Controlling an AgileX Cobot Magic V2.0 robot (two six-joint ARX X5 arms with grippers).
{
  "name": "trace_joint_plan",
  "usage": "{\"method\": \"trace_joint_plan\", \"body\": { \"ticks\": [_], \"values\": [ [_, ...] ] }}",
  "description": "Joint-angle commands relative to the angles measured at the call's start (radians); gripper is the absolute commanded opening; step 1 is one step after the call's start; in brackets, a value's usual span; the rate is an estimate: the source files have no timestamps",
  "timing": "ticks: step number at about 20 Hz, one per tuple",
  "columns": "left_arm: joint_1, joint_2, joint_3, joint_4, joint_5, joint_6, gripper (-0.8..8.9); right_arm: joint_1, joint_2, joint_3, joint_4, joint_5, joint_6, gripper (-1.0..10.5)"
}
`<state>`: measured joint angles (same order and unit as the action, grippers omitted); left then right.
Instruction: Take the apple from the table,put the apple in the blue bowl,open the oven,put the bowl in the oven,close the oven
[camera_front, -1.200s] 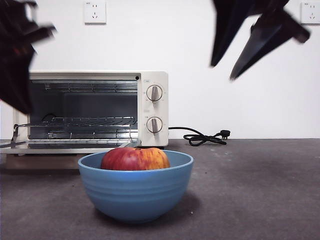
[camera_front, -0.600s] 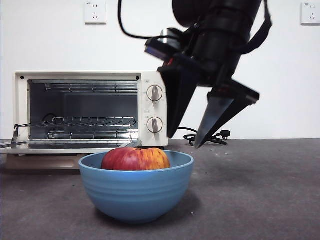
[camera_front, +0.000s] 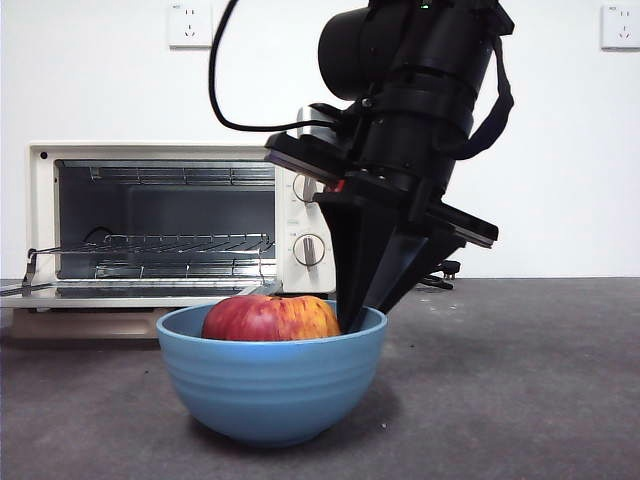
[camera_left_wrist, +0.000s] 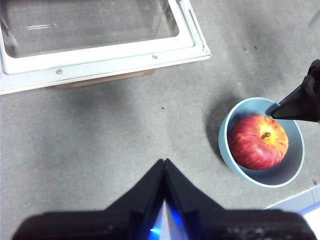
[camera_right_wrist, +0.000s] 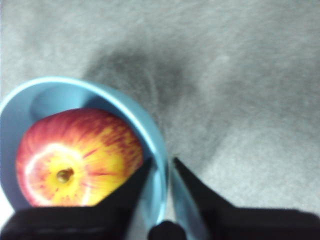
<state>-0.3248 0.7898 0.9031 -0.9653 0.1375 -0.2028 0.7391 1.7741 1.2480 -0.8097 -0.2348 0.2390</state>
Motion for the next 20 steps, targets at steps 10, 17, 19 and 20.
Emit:
{"method": "trace_joint_plan", "body": {
  "ticks": [10,17,19,20],
  "values": [
    [-0.003,-0.006,-0.008,-0.025,-0.007,0.001,-0.05,0.057,0.002,0.108,-0.050,0.072,0.084,-0.1],
    [-0.003,-0.030,-0.006,-0.105,-0.007,-0.005,-0.05,0.064,0.130,0.465,-0.079,0.123,0.083,-0.1],
    [-0.003,-0.050,-0.006,-0.119,-0.007,-0.005,-0.05,0.064,0.237,0.646,-0.133,0.124,0.078,-0.1],
    [-0.003,-0.063,-0.006,-0.128,-0.007,-0.008,-0.05,0.064,0.297,0.747,-0.164,0.124,0.078,-0.1]
  ]
}}
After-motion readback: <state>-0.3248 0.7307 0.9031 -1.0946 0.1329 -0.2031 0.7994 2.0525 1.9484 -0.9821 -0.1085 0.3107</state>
